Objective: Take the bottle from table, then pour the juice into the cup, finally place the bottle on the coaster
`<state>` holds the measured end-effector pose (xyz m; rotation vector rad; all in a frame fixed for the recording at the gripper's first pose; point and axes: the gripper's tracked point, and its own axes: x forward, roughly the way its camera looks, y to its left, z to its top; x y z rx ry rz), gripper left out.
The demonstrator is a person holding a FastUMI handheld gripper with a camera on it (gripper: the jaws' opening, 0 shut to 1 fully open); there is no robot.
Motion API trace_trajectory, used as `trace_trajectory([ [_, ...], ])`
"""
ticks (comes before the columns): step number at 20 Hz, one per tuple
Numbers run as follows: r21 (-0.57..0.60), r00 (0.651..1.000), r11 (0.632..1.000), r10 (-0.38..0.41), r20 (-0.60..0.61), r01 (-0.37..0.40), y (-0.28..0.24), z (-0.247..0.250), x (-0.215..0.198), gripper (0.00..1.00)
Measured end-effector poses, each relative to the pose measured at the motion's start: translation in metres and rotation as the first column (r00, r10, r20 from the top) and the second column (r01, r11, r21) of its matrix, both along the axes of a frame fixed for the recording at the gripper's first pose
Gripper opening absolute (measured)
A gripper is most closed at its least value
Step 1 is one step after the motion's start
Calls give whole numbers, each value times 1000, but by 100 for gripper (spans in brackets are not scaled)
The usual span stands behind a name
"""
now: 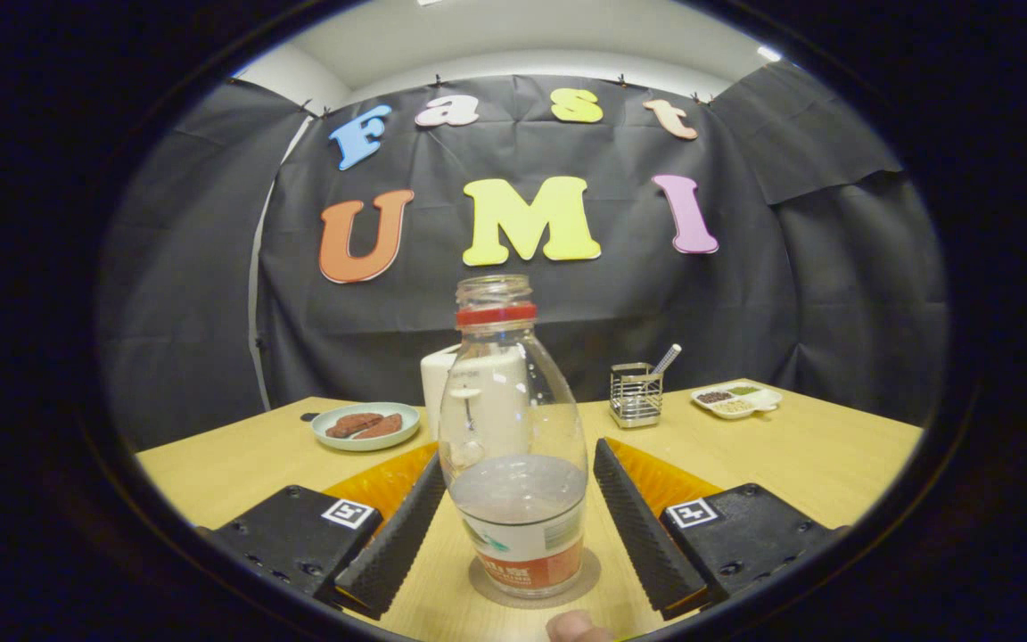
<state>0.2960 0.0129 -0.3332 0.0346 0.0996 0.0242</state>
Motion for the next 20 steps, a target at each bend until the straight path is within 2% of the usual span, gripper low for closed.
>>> trace_trajectory([
  [11, -48, 996, 999, 21, 86, -17, 16, 49, -35, 100],
  [13, -62, 996, 998, 33, 88, -27, 23, 65, -52, 100],
  [16, -105, 995, 994, 13, 97, -3, 23, 89, -84, 100],
  [20, -109, 994, 993, 47, 103, -36, 31, 121, -130, 100],
])
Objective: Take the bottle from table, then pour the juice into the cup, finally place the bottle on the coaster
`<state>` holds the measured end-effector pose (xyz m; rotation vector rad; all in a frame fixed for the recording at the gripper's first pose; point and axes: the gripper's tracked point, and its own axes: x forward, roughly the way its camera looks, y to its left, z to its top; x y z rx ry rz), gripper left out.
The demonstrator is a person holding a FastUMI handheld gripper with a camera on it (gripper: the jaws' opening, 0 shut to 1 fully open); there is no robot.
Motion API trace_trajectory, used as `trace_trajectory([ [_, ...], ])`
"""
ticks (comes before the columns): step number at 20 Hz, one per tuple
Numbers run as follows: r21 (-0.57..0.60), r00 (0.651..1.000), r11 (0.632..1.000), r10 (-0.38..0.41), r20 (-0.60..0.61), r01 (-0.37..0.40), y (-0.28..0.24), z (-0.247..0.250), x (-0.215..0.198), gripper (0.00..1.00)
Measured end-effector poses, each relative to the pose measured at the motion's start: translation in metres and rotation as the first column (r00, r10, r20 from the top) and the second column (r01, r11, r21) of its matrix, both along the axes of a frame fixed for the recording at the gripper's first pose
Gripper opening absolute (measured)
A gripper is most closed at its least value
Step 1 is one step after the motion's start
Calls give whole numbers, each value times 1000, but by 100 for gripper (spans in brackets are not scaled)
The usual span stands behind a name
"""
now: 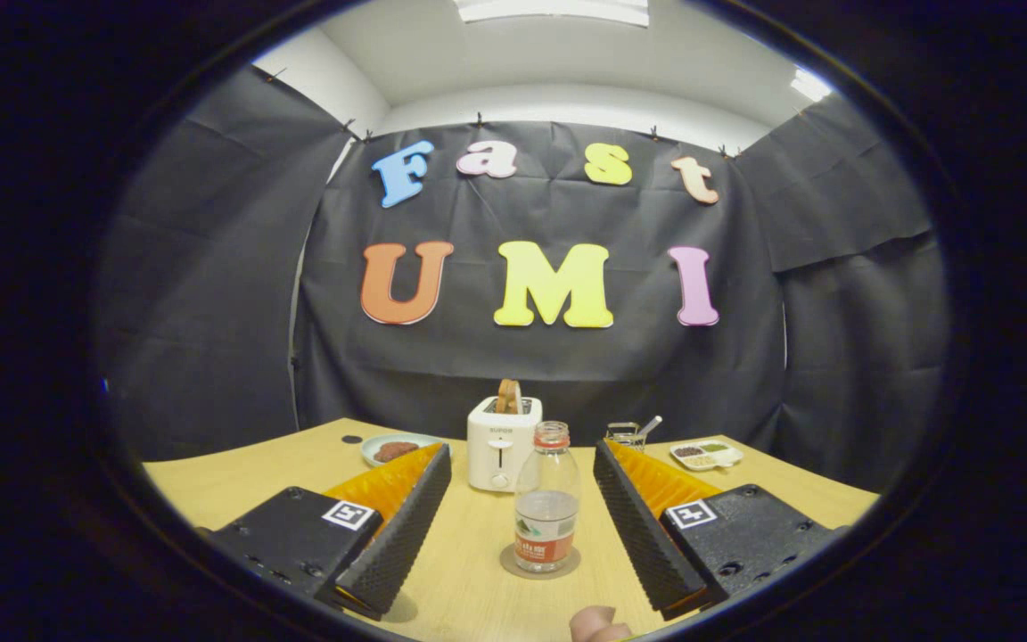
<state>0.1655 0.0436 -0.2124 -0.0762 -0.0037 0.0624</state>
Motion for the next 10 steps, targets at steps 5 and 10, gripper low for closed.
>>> trace_trajectory([
  [5, 8, 999, 999, -44, -18, 44, -15, 23, -48, 100],
  [10, -48, 999, 998, -48, -27, 46, -23, 48, -86, 100],
])
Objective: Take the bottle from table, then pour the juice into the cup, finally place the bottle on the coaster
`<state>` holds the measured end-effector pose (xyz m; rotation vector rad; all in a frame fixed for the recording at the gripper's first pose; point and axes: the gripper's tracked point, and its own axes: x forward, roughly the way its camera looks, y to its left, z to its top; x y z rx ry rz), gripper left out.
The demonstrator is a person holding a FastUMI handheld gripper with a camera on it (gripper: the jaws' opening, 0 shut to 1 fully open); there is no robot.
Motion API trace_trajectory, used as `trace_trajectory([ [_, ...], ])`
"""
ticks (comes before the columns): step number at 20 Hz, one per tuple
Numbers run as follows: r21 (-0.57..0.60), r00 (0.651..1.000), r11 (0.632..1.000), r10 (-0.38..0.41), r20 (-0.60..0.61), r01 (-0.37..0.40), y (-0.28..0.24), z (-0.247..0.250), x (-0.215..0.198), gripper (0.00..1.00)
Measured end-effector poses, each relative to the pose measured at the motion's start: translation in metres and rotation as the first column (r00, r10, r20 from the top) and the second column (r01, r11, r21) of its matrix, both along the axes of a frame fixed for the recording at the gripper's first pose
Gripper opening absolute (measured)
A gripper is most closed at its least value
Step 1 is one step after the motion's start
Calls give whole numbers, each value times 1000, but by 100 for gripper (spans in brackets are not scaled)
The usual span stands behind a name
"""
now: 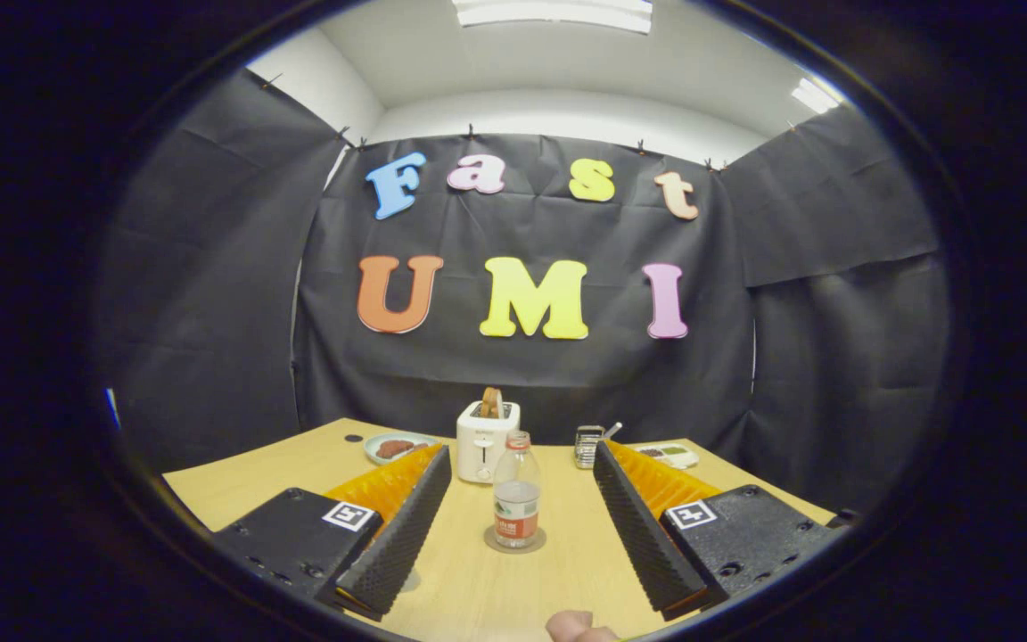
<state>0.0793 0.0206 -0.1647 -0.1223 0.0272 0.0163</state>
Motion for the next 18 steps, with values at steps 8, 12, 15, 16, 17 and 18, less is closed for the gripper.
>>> trace_trajectory([
  [8, -58, 998, 998, -20, 60, 23, -24, 74, -74, 100],
  [12, 0, 999, 1000, -10, 39, 9, -27, 97, -112, 100],
  [15, 27, 999, 999, -19, 29, 18, -34, 115, -132, 100],
  [16, 25, 999, 999, -32, 44, 30, -38, 126, -139, 100],
  [17, 26, 998, 999, -34, 58, 32, -39, 134, -145, 100],
  [18, 32, 998, 999, -24, 64, 22, -37, 139, -151, 100],
])
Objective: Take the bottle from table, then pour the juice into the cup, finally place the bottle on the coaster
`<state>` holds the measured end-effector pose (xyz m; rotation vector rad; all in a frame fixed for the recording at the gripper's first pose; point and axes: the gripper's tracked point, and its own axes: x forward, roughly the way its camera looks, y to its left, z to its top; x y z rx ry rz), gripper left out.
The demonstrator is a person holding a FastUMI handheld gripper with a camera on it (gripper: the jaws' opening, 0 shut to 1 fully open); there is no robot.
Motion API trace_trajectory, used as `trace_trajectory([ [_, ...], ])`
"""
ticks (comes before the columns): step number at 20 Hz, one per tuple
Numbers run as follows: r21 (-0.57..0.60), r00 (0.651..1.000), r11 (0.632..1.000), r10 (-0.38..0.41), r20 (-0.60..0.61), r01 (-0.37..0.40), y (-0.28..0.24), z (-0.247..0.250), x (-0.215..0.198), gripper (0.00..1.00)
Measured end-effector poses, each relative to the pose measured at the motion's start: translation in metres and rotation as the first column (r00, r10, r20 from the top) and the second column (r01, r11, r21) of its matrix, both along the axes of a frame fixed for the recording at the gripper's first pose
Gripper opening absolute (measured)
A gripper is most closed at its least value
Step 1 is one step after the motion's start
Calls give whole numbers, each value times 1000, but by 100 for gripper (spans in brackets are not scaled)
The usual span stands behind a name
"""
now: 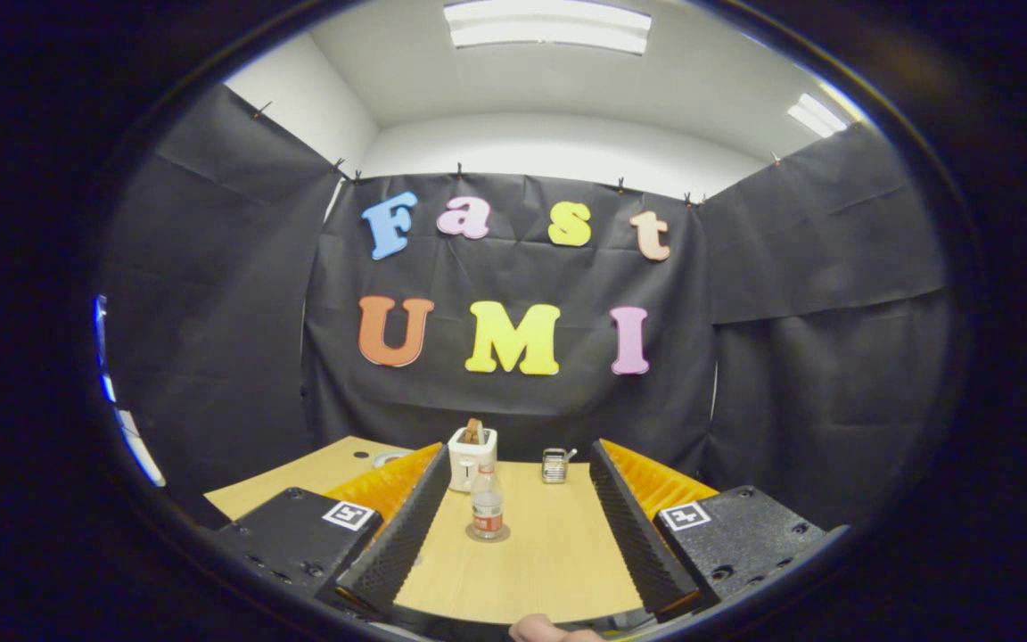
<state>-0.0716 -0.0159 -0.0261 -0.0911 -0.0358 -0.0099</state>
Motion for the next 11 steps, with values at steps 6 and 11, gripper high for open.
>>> trace_trajectory([
  [6, 97, 1000, 995, 17, -26, -15, -7, 3, -24, 100],
  [11, 92, 999, 995, 39, -35, -36, 2, -6, -24, 100],
])
